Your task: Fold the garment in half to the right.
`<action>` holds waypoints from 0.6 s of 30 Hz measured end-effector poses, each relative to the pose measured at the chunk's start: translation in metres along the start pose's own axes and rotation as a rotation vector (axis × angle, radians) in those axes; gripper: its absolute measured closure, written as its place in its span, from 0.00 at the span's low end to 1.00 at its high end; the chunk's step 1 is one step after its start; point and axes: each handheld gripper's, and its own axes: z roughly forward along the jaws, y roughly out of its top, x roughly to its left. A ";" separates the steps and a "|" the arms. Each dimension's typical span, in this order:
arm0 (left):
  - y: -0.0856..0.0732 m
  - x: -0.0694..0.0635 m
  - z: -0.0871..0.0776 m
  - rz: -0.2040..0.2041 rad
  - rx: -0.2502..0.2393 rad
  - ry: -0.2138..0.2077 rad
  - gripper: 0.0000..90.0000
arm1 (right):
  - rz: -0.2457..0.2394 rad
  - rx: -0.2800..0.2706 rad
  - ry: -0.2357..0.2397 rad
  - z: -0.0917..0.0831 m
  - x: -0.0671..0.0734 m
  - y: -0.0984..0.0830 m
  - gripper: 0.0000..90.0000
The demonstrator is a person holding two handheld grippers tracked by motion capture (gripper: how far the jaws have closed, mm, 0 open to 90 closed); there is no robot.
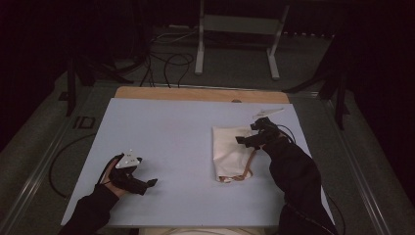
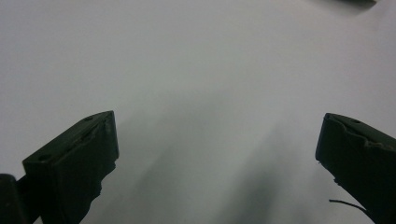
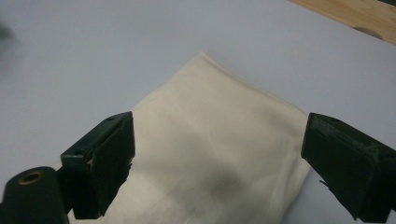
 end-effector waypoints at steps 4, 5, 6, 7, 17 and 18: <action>0.000 0.000 0.000 0.002 -0.004 0.000 0.00 | 0.002 -0.018 -0.002 -0.007 0.003 -0.010 0.11; 0.001 0.000 -0.001 0.003 -0.005 0.000 0.00 | 0.004 -0.028 0.000 -0.009 0.003 -0.013 0.11; 0.001 0.000 -0.001 0.002 -0.005 0.000 0.00 | 0.008 -0.035 0.004 -0.010 0.003 -0.016 0.11; 0.001 0.000 -0.001 0.002 -0.004 0.000 0.00 | 0.010 -0.036 0.007 -0.012 0.004 -0.018 0.11; 0.001 -0.001 -0.001 0.005 -0.001 0.001 0.00 | 0.003 -0.043 0.032 -0.021 0.005 -0.046 0.11; 0.000 -0.001 -0.001 0.005 0.000 0.001 0.00 | 0.010 -0.042 0.030 -0.023 0.005 -0.048 0.11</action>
